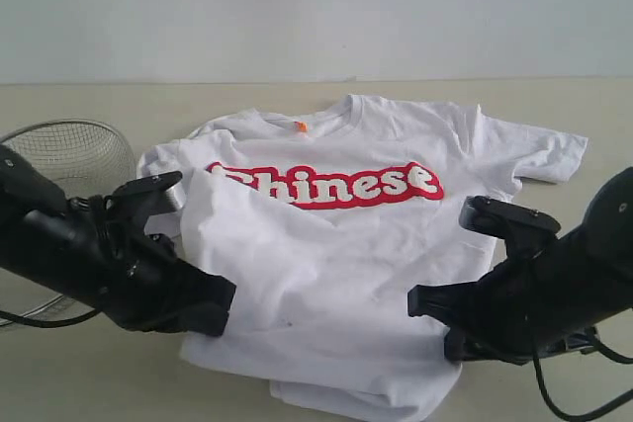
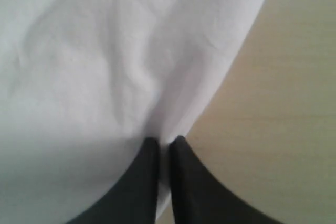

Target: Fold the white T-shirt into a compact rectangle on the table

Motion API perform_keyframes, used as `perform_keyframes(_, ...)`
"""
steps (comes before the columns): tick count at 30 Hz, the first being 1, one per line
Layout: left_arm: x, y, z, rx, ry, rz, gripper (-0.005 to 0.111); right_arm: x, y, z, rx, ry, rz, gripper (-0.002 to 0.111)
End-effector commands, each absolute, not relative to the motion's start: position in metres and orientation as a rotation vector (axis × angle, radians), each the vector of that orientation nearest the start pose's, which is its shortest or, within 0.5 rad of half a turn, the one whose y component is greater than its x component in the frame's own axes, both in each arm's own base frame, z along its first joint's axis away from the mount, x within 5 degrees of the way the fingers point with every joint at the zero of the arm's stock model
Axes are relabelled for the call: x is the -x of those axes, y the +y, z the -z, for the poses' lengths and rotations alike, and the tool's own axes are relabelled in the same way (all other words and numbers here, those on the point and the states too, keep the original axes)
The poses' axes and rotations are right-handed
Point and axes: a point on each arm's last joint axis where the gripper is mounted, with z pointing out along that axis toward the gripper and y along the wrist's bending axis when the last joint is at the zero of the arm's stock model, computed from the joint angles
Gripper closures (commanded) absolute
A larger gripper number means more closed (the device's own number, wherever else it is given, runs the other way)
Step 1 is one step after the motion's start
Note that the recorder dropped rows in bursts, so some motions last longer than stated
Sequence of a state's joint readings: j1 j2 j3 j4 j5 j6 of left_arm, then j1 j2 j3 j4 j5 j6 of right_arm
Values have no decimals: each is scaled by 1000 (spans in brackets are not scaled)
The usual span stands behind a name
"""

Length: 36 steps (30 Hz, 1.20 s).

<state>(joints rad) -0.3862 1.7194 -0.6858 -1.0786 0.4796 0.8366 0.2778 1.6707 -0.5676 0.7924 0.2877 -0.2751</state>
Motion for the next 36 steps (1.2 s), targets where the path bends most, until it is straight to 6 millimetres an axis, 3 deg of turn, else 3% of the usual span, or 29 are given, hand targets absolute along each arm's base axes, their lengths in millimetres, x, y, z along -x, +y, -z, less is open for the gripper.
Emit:
perform_keyframes(1,-242,-143,-132,-442,2771,770,102,-232,84,-113,-176,2846,-430,108)
perform_keyframes(7,-243,-152,-143,-520,2769,890,102,-230,82,-123,-83,2835,-424,108)
perform_keyframes(14,-242,-151,-152,-531,2746,882,102,-232,55,-134,-188,2824,-429,108)
perform_keyframes(17,-238,-151,-174,-522,2685,911,102,-234,45,-146,-225,2774,-435,108)
perform_keyframes(19,-236,-152,-190,-525,2639,940,102,-236,49,-152,-181,2803,-480,108)
perform_keyframes(23,-236,-152,-213,-503,2569,963,102,-231,50,-149,-209,2831,-515,106)
perform_keyframes(25,-236,-154,-217,-509,2561,980,102,-230,49,-147,-262,2815,-500,92)
perform_keyframes(28,-235,-154,-217,-513,2565,991,102,-231,49,-147,-335,2811,-512,48)
perform_keyframes(29,-235,-154,-217,-513,2565,991,102,-231,48,-147,-340,2807,-510,42)
perform_keyframes(34,-236,-155,-219,-486,2558,1014,102,-237,51,-130,-469,2816,-549,71)
perform_keyframes(36,-236,-155,-219,-484,2557,1011,102,-239,53,-124,-443,2822,-579,68)
